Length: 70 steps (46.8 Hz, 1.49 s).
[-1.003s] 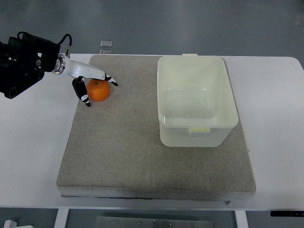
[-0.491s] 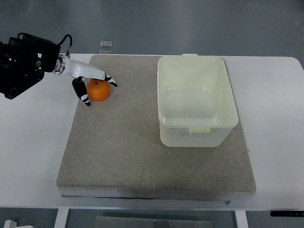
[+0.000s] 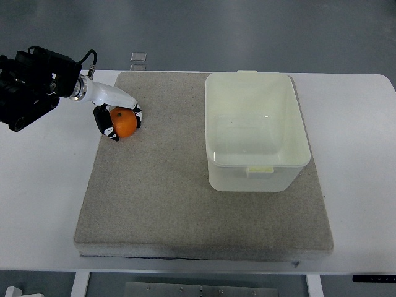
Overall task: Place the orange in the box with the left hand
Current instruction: 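Close the left hand fingers to grasp the orange, then lift the orange with the left hand toward the box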
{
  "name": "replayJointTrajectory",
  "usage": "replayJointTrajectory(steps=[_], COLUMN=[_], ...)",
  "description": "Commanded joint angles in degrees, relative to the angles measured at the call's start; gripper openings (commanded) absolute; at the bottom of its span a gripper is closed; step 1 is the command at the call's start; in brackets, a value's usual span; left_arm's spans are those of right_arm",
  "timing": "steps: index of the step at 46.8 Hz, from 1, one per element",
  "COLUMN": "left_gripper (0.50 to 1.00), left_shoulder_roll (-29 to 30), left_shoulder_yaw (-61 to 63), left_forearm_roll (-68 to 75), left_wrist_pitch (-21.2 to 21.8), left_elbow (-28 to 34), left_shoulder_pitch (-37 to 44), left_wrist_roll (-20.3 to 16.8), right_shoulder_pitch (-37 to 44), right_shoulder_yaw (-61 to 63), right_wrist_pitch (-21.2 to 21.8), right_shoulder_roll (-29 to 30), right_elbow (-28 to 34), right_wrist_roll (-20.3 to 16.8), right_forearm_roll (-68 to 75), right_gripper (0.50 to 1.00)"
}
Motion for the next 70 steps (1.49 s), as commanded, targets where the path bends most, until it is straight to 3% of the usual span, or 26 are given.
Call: replayJointTrajectory(steps=[1,13,35,70], left_gripper=[0.500,0.500,0.500,0.500], left_shoulder_roll=[-1.0,-3.2,-3.9,-6.8], left_shoulder_yaw=[0.0,-0.1,-1.0,-3.7], left_forearm_roll=[0.0,-0.7,-1.5,-20.0], left_wrist_pitch=[0.0,3.1,3.5,4.9], left_elbow=[0.2,3.6,4.4,4.3], left_shoulder_pitch=[0.1,-0.1,-1.6,-6.6], left_wrist_roll=[-0.1,-0.1,0.0,0.0], right_shoulder_pitch=[0.0,0.0,0.0,0.0], right_shoulder_yaw=[0.0,0.0,0.0,0.0], right_wrist_pitch=[0.0,0.0,0.0,-0.1], right_shoulder_roll=[0.0,0.0,0.0,0.0], right_elbow=[0.0,0.0,-0.1,0.0], right_wrist_roll=[0.0,0.0,0.0,0.0], right_forearm_roll=[0.0,0.0,0.0,0.0], right_gripper=[0.944,0.944,0.944,0.944])
